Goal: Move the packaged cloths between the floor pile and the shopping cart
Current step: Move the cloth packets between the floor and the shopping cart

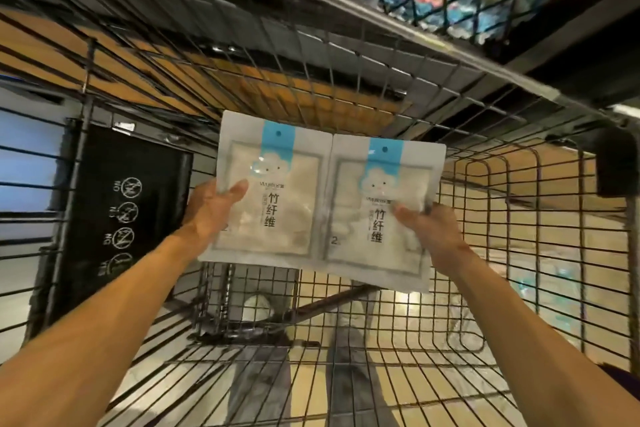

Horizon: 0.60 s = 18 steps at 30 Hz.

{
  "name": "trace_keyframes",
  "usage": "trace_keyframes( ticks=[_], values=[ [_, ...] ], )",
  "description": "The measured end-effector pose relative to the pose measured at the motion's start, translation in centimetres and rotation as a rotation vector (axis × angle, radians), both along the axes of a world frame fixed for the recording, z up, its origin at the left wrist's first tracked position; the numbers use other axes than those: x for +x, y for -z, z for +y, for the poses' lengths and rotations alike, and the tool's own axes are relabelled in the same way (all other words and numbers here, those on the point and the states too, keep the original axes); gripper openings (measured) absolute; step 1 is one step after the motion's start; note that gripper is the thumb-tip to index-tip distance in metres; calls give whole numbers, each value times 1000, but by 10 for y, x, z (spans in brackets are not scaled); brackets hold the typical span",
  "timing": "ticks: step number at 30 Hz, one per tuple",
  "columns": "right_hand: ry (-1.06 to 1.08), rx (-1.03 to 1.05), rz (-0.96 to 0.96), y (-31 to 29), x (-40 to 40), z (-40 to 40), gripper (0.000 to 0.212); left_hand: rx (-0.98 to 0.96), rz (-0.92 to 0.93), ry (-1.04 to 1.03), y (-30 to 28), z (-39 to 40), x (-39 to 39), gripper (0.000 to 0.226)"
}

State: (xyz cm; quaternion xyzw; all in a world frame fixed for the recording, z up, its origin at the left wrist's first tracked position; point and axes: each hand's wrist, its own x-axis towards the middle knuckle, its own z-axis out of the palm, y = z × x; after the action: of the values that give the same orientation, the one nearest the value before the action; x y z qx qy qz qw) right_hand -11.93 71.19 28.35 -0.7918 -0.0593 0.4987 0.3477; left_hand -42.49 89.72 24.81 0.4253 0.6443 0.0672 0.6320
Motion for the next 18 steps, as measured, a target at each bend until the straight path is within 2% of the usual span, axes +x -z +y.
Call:
trace_keyframes(
  ticks=[2, 4, 6, 10, 15, 18],
  values=[
    [21, -21, -54, 9, -4, -2, 21, 69, 19, 21, 1, -4, 1, 24],
    [3, -40, -161, 14, -12, -1, 35, 151, 60, 66, 0, -9, 4, 21],
    [-4, -57, -273, 14, -22, 0, 53, 266, 161, 131, 2, -12, 5, 31],
    [-19, -37, -483, 14, -40, 3, 46, 428, 375, 240, 6, -18, 12, 42],
    [-38, -120, -657, 18, -52, 9, 61, 553, 448, 298, 10, -27, 20, 66],
    [-180, -251, -831, 17, -49, 13, 82, 681, 531, 371, 9, -30, 24, 68]
  ],
)
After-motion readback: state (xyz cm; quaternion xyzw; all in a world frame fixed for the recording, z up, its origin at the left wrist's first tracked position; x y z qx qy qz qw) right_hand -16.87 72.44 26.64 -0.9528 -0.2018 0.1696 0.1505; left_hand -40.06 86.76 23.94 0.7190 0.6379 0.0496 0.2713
